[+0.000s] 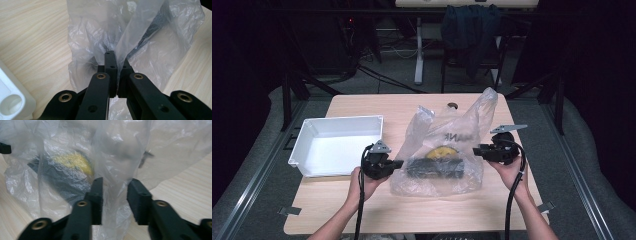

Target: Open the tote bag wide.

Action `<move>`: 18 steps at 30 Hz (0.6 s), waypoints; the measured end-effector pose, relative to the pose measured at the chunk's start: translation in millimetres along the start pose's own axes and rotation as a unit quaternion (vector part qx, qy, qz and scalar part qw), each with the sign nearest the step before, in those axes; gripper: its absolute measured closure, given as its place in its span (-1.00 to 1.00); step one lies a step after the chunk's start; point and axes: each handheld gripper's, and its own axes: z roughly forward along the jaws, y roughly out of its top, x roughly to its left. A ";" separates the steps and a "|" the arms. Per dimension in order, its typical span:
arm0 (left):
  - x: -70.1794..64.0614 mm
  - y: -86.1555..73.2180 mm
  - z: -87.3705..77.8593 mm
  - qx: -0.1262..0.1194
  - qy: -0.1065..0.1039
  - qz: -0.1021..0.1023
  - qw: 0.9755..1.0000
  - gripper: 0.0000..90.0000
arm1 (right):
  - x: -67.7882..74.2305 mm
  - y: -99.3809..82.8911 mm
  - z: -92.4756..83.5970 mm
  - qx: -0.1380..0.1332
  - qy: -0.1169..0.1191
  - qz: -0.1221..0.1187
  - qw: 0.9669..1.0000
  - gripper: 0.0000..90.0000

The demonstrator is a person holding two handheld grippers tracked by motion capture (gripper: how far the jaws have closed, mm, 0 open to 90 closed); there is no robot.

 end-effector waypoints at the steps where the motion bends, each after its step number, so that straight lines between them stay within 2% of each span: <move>1: -0.1 -0.6 0.1 0.000 -0.001 -0.001 1.000 1.00 | 0.0 0.0 0.0 0.000 0.000 0.000 1.000 0.65; 3: 0.6 -1.9 0.5 0.004 -0.001 -0.001 1.000 1.00 | 0.7 -2.9 4.4 0.005 0.002 0.001 1.000 0.94; 7: 2.7 -5.1 0.9 0.005 -0.001 -0.012 1.000 1.00 | 5.4 -3.7 3.4 0.009 0.004 -0.006 1.000 0.99; 8: 3.0 -5.9 1.0 0.007 -0.007 -0.019 1.000 1.00 | 7.5 -3.9 1.5 0.009 0.004 -0.008 1.000 1.00; 10: 5.1 -8.4 2.5 0.010 -0.004 -0.027 1.000 1.00 | 11.9 -7.1 -5.3 0.001 0.006 -0.014 1.000 1.00; 14: 6.8 -8.2 2.2 0.016 -0.006 -0.027 0.999 0.98 | 14.5 -11.7 -9.4 0.003 0.008 -0.017 1.000 1.00; 15: 5.8 -7.4 1.6 0.017 0.000 -0.022 1.000 0.76 | 15.7 -15.0 -10.3 0.010 0.010 -0.020 1.000 1.00; 16: 4.7 -5.9 0.4 0.020 0.006 -0.014 1.000 0.76 | 15.7 -15.0 -10.3 0.010 0.010 -0.020 1.000 1.00; 17: 3.3 -4.1 -0.9 0.022 0.003 -0.010 1.000 0.67 | 16.5 -16.5 -11.0 0.016 0.010 -0.021 1.000 1.00; 18: 1.4 -2.2 -2.8 0.019 0.014 -0.003 1.000 0.57 | 17.0 -17.9 -11.0 0.016 0.010 -0.022 1.000 1.00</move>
